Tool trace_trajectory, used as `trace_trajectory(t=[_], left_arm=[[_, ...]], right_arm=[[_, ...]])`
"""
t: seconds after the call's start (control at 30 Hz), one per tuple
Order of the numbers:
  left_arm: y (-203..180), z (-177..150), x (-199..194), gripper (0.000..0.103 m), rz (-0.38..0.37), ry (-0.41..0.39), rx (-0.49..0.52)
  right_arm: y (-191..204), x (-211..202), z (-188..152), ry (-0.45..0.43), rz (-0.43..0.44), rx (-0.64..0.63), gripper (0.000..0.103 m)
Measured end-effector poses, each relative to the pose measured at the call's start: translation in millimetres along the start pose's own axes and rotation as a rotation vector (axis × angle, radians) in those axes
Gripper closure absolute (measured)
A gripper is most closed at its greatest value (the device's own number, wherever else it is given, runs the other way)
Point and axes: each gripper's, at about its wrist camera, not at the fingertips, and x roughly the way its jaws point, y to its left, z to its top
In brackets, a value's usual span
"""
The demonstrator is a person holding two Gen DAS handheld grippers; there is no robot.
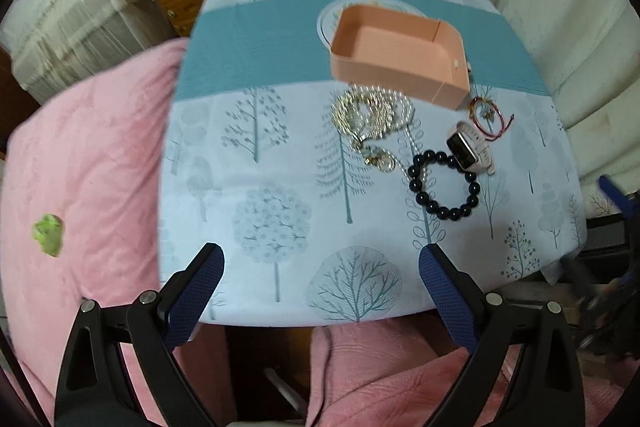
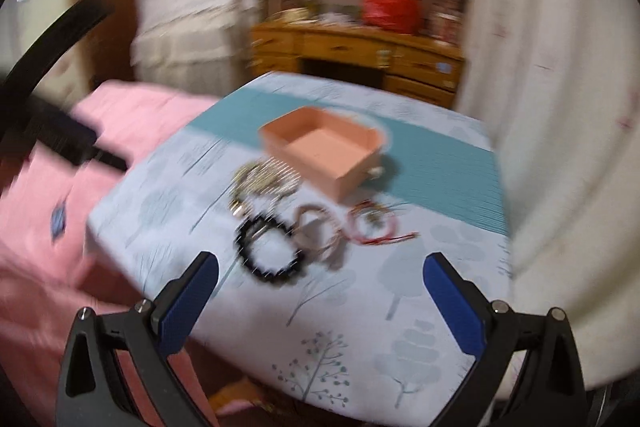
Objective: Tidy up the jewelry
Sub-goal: 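Move the right tool to the black bead bracelet while the left tool nears the pearls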
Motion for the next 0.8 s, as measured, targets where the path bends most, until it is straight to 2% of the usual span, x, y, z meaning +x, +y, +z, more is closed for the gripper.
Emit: trace_trajectory(t=[0.1, 0.23, 0.33, 0.4, 0.57, 0.63, 0.8], left_arm=[[3, 4, 23, 0.006, -0.06, 0.028, 0.005], [-3, 12, 46, 0.006, -0.096, 0.018, 0.077], [-4, 20, 69, 0.006, -0.152, 0.023, 0.106], [-6, 27, 85, 0.007, -0.164, 0.033, 0.105], [-15, 41, 114, 0.028, -0.183, 0.034, 0.147], [-22, 47, 125, 0.042, -0.202, 0.042, 0.165], [-37, 53, 141, 0.052, -0.262, 0.076, 0.174]], right_arm=[[16, 22, -10, 0.055, 0.036, -0.032, 0.001], [33, 55, -18, 0.137, 0.077, 0.003, 0.001], [44, 77, -20, 0.17, 0.069, 0.028, 0.001], [48, 95, -22, 0.188, 0.053, 0.073, 0.001], [45, 122, -24, 0.217, -0.027, 0.184, 0.008], [44, 130, -26, 0.228, -0.05, 0.217, 0.009], [48, 136, -24, 0.225, -0.09, 0.182, 0.01]])
